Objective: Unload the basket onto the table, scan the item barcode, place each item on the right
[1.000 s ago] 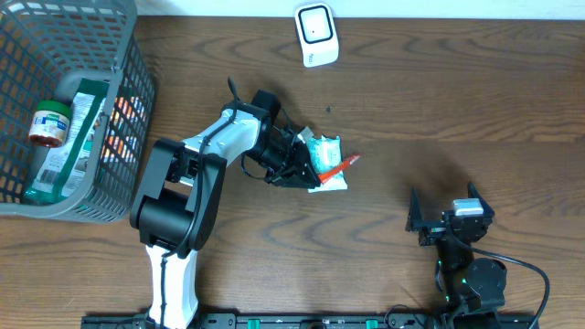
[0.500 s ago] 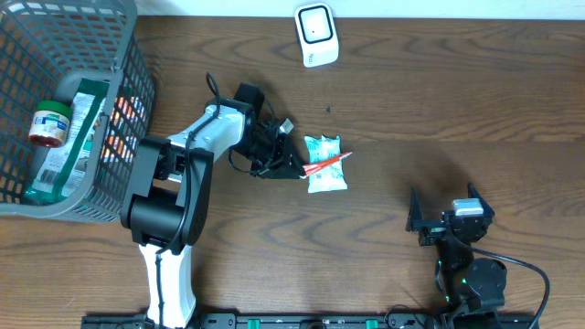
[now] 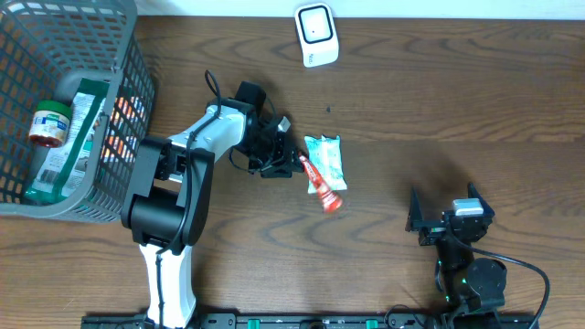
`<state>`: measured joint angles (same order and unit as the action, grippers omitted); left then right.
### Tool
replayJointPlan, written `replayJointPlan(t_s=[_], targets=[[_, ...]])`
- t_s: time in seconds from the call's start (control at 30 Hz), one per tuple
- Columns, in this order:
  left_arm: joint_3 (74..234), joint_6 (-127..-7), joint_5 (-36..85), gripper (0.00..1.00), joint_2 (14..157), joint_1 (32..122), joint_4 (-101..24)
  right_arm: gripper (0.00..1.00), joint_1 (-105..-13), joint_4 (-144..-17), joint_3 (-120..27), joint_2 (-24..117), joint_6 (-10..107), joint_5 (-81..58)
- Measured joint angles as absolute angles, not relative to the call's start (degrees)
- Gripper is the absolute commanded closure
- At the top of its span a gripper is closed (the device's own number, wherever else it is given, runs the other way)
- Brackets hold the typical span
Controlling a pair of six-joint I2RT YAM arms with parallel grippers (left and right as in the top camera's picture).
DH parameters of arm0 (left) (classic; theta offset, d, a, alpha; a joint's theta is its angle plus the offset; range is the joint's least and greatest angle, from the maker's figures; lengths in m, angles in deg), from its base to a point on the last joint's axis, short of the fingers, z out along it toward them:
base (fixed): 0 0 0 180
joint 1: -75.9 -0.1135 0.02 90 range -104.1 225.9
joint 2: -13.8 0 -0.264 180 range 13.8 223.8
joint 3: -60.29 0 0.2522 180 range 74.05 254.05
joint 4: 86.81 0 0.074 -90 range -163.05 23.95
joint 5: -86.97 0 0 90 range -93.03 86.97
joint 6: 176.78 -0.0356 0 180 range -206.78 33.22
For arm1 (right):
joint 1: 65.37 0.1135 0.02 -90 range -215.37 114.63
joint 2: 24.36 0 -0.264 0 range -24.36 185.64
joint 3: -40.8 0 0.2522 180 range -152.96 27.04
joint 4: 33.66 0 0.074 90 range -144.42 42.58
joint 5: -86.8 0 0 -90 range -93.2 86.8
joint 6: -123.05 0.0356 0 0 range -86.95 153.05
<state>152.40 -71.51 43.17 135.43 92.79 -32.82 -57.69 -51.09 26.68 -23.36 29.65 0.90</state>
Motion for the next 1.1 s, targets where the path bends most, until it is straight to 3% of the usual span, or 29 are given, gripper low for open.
replayJointPlan(t_s=[0.2, 0.5, 0.83, 1.1], targets=[[152.4, -71.45, 43.01, 0.44, 135.43, 92.79, -33.06, 0.01, -57.69, -51.09, 26.68, -23.36, 29.65, 0.9], [152.4, -70.77, 42.56, 0.4, 135.01, 92.7, -32.62, 0.01, -57.69, -51.09, 26.68, -23.36, 29.65, 0.92], [152.4, -68.85, 28.28, 0.45, 126.16, 92.31, -23.6, 0.01, -57.69, -51.09, 26.68, -23.36, 29.65, 0.9], [151.19, -74.75, 24.41, 0.47, 124.43, 97.38, -19.51, 0.01, -57.69, -51.09, 26.68, -23.36, 29.65, 0.92]])
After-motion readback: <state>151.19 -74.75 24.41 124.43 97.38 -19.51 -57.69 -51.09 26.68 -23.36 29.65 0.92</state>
